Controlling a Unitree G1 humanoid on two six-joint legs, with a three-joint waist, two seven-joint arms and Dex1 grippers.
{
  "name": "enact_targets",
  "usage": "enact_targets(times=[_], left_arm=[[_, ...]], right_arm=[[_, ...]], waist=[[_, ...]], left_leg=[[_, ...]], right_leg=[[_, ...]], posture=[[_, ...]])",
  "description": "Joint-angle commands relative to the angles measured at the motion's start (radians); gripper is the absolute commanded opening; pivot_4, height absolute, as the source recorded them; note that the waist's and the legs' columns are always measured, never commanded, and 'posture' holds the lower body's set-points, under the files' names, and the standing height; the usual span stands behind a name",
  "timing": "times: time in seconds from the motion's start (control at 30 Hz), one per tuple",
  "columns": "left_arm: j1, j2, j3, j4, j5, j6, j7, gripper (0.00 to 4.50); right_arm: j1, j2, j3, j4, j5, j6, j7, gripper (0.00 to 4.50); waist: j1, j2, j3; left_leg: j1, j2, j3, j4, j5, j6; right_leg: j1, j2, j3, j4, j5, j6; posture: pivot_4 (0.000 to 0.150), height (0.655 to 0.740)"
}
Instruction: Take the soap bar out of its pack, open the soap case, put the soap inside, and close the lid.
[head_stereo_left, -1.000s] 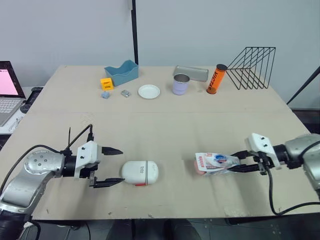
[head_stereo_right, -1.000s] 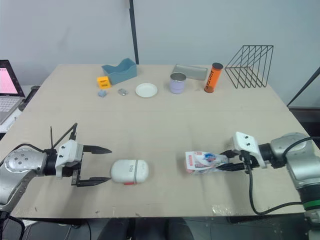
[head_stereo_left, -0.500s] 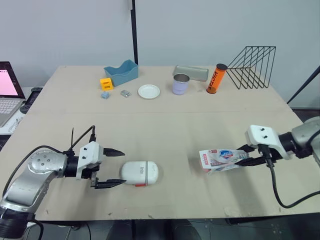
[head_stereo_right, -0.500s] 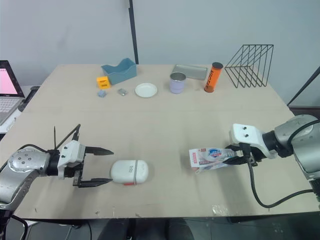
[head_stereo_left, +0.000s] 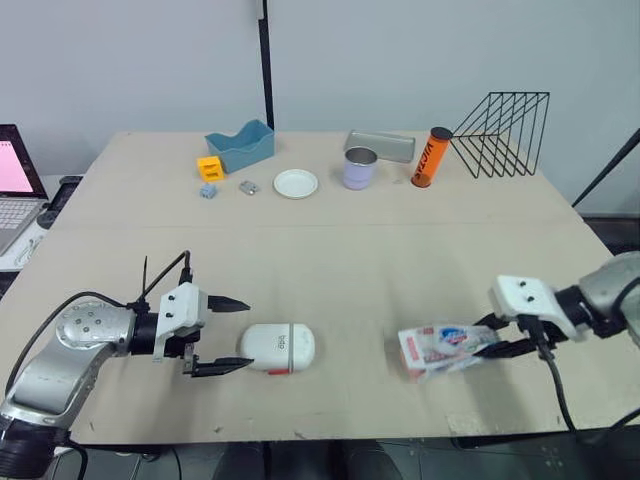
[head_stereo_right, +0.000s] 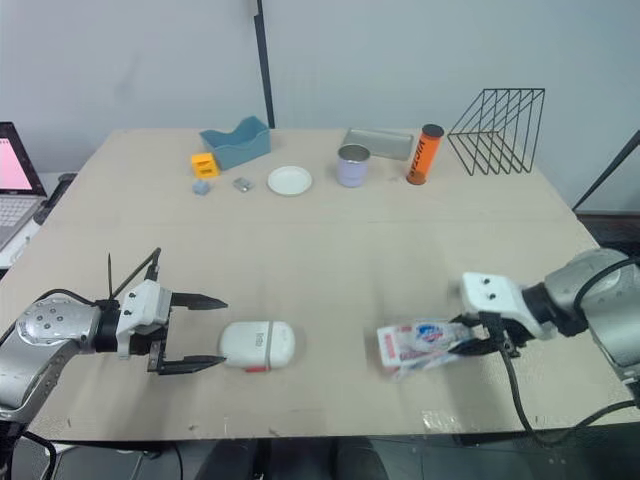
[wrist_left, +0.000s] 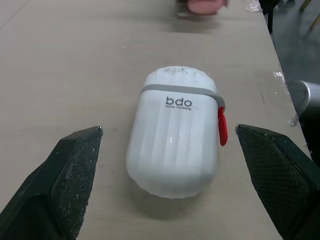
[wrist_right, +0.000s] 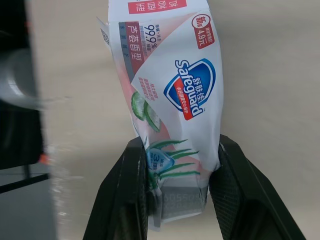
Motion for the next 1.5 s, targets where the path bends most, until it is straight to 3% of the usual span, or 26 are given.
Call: enact_targets(times=[0.03, 0.1, 0.3, 0.43, 0.57, 0.73, 1.23, 1.33, 1.5], left_arm=[[-0.01, 0.007, 0.012, -0.03, -0.009, 0.004, 0.004, 4.5], [-0.012, 0.01, 0.017, -0.03, -0.011, 0.007, 0.002, 4.5], [-0.014, 0.01, 0.02, -0.018, -0.008, 0.001, -0.004, 4.5], [-0.006, 0.008, 0.023, -0.015, -0.005, -0.006, -0.002, 4.5], [0.001, 0.008, 0.028, -0.012, -0.001, -0.013, -0.001, 4.5], [0.008, 0.012, 0.036, -0.021, -0.003, -0.012, 0.001, 4.5], [0.024, 0.004, 0.029, 0.005, 0.005, -0.04, -0.003, 4.5], [0.015, 0.002, 0.027, 0.017, 0.006, -0.044, -0.007, 4.5], [0.002, -0.003, 0.021, 0.038, 0.009, -0.053, -0.01, 4.5]], right_arm=[[-0.025, -0.016, -0.029, 0.036, -0.034, -0.047, -0.025, 1.62], [-0.116, 0.023, -0.02, 0.108, -0.067, -0.036, -0.089, 1.62], [-0.184, 0.046, -0.004, 0.216, -0.11, -0.089, -0.106, 1.62], [-0.055, 0.003, -0.035, 0.079, 0.001, -0.076, 0.024, 1.62], [-0.141, 0.054, -0.014, 0.176, -0.07, -0.082, -0.076, 1.62], [-0.085, 0.027, -0.018, 0.136, -0.046, -0.111, -0.01, 1.62], [0.02, -0.083, -0.153, 0.247, -0.029, -0.145, -0.016, 1.62], [-0.03, -0.074, -0.171, 0.328, -0.042, -0.132, -0.069, 1.62], [-0.241, 0.06, -0.087, 0.578, -0.199, -0.099, -0.375, 1.62]], waist=[[-0.001, 0.0, 0.0], [-0.001, 0.0, 0.0], [0.0, 0.0, 0.0], [0.001, -0.001, -0.001], [-0.006, 0.0, -0.001], [0.0, -0.001, -0.002], [0.0, 0.001, -0.003], [-0.001, 0.001, -0.003], [-0.003, -0.001, -0.004]], left_leg=[[0.001, 0.0, 0.001, 0.001, 0.0, 0.0], [0.002, 0.0, 0.004, 0.001, 0.0, 0.0], [0.002, 0.002, 0.009, 0.0, -0.002, 0.0], [0.002, 0.002, 0.008, 0.0, -0.003, 0.001], [0.003, 0.005, 0.01, 0.002, -0.004, 0.0], [0.003, 0.005, 0.012, 0.002, -0.004, 0.0], [0.004, 0.006, 0.012, 0.002, -0.004, 0.0], [0.004, 0.006, 0.012, 0.002, -0.004, 0.0], [0.004, 0.005, 0.013, 0.003, -0.004, 0.0]], right_leg=[[0.0, 0.0, 0.001, 0.0, 0.0, -0.002], [0.0, 0.0, 0.001, 0.0, 0.0, -0.002], [-0.001, 0.0, 0.002, 0.0, -0.001, -0.002], [0.001, 0.001, 0.002, 0.0, -0.001, -0.002], [0.001, 0.001, 0.003, 0.0, -0.001, -0.002], [0.0, 0.001, 0.002, 0.0, -0.001, -0.002], [0.0, 0.001, 0.002, 0.0, -0.001, -0.002], [0.0, 0.001, 0.003, 0.0, -0.001, -0.003], [-0.001, 0.001, 0.003, 0.0, 0.0, -0.004]], posture=[[0.15, 0.7393], [0.15, 0.7393], [0.15, 0.7393], [0.15, 0.7393], [0.15, 0.7393], [0.15, 0.7393], [0.15, 0.7393], [0.15, 0.7393], [0.15, 0.7393]])
